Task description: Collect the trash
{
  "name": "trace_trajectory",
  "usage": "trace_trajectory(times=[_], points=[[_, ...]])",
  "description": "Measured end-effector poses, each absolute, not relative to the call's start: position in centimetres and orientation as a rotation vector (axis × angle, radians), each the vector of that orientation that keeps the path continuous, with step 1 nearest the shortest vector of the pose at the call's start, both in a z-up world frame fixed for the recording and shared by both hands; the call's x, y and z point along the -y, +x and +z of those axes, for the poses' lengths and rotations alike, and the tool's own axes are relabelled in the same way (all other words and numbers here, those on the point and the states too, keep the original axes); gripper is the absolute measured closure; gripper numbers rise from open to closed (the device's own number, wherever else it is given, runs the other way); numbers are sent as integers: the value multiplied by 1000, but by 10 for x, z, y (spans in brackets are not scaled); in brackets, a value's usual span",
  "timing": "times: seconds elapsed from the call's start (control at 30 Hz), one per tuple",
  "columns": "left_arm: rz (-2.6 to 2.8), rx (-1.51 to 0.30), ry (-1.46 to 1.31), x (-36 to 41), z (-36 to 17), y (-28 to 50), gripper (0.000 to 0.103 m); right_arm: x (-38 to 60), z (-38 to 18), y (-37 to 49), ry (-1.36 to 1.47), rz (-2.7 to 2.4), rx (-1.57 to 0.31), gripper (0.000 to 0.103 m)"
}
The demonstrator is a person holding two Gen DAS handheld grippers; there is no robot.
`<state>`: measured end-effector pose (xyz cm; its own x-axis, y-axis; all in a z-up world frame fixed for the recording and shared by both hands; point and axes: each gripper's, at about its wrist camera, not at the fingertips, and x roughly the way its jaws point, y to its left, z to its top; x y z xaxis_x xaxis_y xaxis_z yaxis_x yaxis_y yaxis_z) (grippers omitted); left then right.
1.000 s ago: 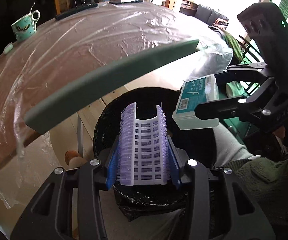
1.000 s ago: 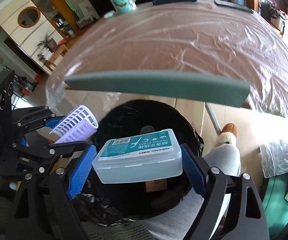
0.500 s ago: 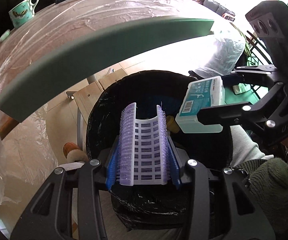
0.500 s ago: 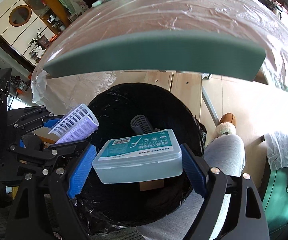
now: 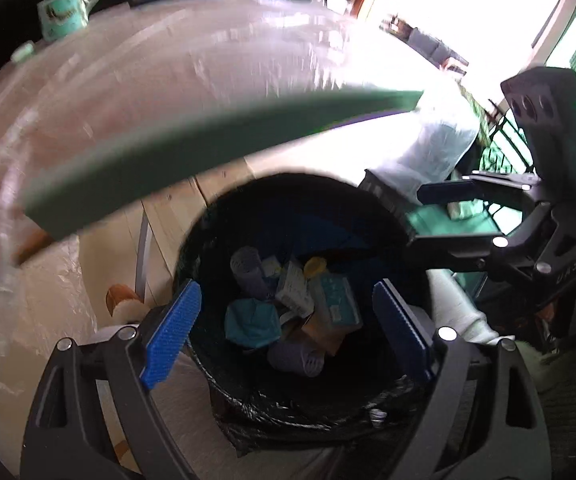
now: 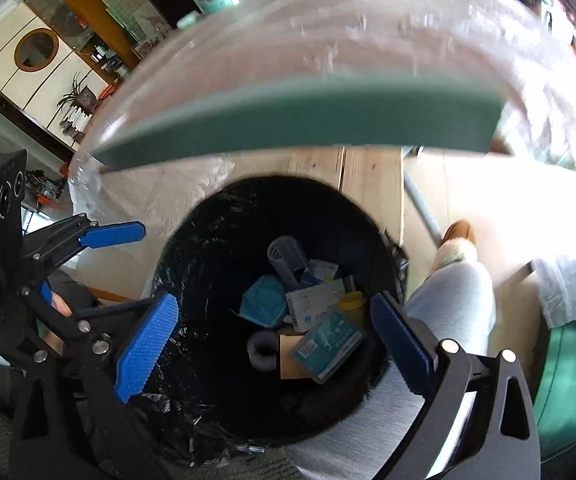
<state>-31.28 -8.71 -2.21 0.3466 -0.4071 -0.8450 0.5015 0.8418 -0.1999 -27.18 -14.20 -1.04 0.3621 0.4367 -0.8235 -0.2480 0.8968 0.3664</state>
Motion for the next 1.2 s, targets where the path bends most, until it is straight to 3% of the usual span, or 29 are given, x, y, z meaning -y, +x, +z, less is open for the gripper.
trace_trajectory(times=[0.13,0.17,0.2,0.33,0.63,1.2], points=[[-577,-901,67,75,40,-305,13,147,49,-264,98,422,-932,4],[-530,-839,68,70,58,-296,7,153,64,-252,83,391,-875,4],[-491,-786,60,63,72,-285,2,158,72,-238,85,362,-841,4],[-316,-685,-3,29,97,-214,2,198,82,-153,126,208,-779,4],[-112,-781,-96,-11,49,-64,2,258,39,-11,99,-20,-852,4],[-46,-895,-95,-22,3,-20,2,272,2,30,105,-61,-927,4]])
